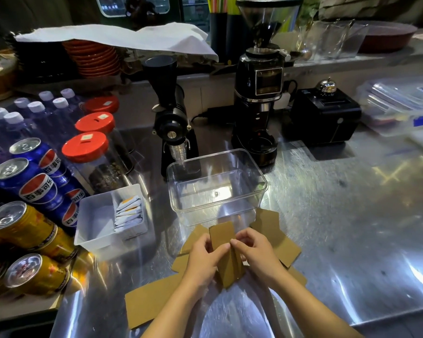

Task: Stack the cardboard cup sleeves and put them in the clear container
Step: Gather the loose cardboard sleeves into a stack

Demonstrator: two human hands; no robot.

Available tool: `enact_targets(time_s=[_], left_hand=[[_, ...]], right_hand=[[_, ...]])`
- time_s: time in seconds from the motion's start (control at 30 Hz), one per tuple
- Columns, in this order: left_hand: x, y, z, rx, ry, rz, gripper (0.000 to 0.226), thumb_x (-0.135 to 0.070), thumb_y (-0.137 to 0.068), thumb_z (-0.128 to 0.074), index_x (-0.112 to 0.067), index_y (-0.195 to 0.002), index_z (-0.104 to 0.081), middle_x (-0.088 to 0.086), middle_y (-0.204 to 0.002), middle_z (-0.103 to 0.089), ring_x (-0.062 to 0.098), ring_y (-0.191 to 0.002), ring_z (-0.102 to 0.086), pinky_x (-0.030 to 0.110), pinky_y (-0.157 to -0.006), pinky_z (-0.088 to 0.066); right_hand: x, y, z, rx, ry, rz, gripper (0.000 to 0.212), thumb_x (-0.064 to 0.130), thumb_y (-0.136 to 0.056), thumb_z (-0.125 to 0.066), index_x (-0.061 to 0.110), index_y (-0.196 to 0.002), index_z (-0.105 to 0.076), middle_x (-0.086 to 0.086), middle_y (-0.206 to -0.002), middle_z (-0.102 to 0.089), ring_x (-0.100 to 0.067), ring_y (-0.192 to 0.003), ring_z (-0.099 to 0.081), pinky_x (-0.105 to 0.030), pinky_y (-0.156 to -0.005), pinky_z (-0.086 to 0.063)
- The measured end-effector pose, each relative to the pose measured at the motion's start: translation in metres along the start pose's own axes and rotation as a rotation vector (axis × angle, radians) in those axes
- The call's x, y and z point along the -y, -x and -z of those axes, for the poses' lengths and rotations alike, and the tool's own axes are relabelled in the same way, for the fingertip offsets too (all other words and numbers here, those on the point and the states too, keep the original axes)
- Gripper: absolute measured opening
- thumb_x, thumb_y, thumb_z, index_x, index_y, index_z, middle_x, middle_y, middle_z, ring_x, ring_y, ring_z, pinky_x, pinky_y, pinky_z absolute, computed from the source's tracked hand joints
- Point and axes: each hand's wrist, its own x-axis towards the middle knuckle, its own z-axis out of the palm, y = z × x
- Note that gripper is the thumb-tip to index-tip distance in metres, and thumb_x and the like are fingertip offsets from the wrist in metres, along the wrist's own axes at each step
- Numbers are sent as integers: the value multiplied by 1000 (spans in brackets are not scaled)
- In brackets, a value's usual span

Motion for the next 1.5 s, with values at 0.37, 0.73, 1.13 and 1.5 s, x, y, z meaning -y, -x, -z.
enact_targets(time_s=[0.37,0.73,1.13,1.5], left_hand=[[2,-10,-11,45,436,179,21,-3,-84,-54,-3,-105,-57,16,-94,-75,28,-86,-71,42,-70,-57],[6,-9,-27,12,580,296,26,-4,-79,-62,8,-102,-61,22,-96,-72,30,-84,-70,43,-71,-58],[2,-5,-30,41,719,427,48,-14,-74,-68,8,-115,-57,31,-112,-60,38,-91,-61,48,-78,-55],[6,-3,-31,127,815,471,24,-16,-84,-54,-2,-97,-68,18,-91,-71,31,-84,-64,45,-85,-50]], right_hand=[[-17,-13,40,-410,465,-137,39,25,-75,-71,13,-109,-57,-9,-114,-57,-26,-109,-51,-40,-95,-41],[-33,-17,63,-371,686,-392,71,38,-64,-78,21,-123,-43,-8,-129,-46,-28,-123,-39,-41,-98,-29],[-11,0,42,-283,-52,-26,25,10,-73,-72,25,-77,-52,0,-76,-55,-14,-72,-53,-25,-66,-43],[-9,14,11,-176,44,35,10,20,-79,-68,20,-76,-58,-2,-79,-61,-14,-75,-56,-22,-67,-44]])
